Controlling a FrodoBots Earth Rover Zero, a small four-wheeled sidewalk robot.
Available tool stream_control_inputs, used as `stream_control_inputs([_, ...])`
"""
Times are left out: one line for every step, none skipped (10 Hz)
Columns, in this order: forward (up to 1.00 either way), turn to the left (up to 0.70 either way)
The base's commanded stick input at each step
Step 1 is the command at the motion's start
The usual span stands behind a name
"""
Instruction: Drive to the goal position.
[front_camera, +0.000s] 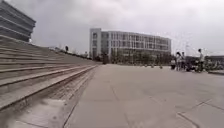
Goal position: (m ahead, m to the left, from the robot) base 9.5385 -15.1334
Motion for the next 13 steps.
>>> stream_control_inputs([0.85, 0.00])
stream_control_inputs([0.85, 0.00])
stream_control_inputs([0.85, 0.00])
stream_control_inputs([0.85, 0.00])
stream_control_inputs([0.85, 0.00])
stream_control_inputs([0.85, 0.00])
stream_control_inputs([0.85, 0.00])
stream_control_inputs([0.85, 0.00])
stream_control_inputs([0.85, 0.00])
stream_control_inputs([0.85, 0.00])
stream_control_inputs([0.85, 0.00])
stream_control_inputs([0.85, 0.00])
stream_control_inputs([0.85, 0.00])
